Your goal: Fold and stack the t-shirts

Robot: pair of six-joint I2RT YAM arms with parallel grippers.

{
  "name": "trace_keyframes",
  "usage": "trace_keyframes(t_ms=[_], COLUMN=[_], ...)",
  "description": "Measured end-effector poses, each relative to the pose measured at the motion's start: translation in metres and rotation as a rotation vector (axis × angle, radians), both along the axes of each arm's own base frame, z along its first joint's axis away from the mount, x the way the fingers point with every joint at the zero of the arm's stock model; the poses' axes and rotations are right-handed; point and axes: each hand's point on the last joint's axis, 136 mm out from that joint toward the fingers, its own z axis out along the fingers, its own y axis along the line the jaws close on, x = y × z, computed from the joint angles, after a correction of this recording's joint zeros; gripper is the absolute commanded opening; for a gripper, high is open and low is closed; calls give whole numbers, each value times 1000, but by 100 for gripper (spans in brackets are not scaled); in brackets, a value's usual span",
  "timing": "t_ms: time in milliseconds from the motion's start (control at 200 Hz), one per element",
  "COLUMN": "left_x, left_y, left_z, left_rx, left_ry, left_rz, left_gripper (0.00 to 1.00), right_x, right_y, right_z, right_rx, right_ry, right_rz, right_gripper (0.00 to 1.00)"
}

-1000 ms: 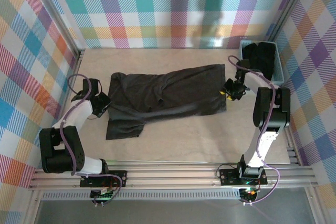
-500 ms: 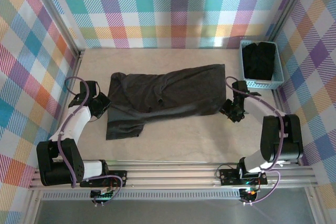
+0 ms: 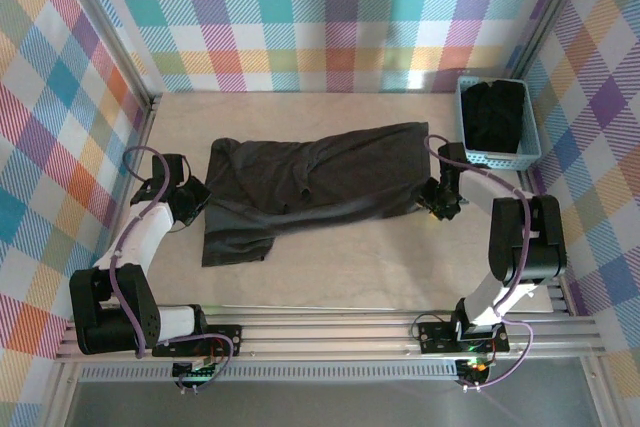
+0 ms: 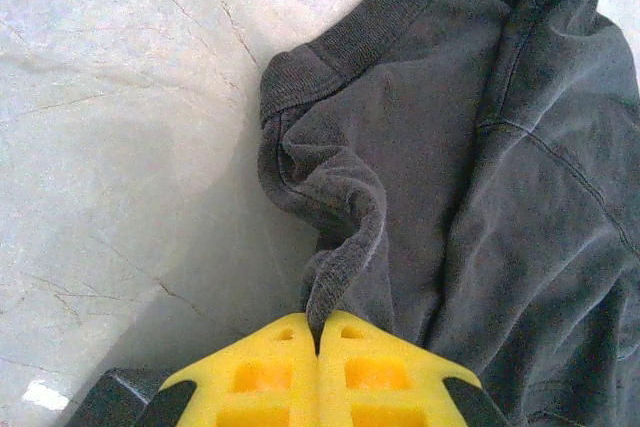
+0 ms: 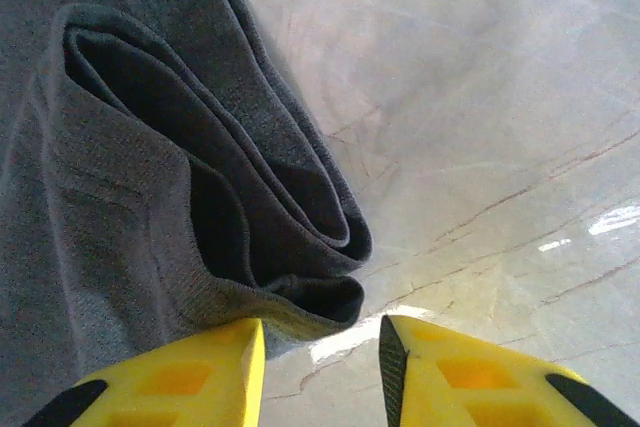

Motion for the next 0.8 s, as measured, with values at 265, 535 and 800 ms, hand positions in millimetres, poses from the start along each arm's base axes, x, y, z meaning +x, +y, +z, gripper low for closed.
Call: trace_keyframes(t_ms=[265, 535, 800], left_x=[0, 0, 0], left_y=[0, 0, 0], left_z=[2, 3, 8], left_rx=[0, 1, 0], left_ry=[-5, -10, -7], left_rz=[0, 0, 0], left_gripper=[0, 0, 0], right_x=[3, 23, 26], right_y=[0, 2, 2], right_z=[-10, -8, 8], right_rx=[-2, 1, -1], right_ry=[33, -3, -36], right_rz=[2, 13, 21], right_gripper=[29, 8, 0])
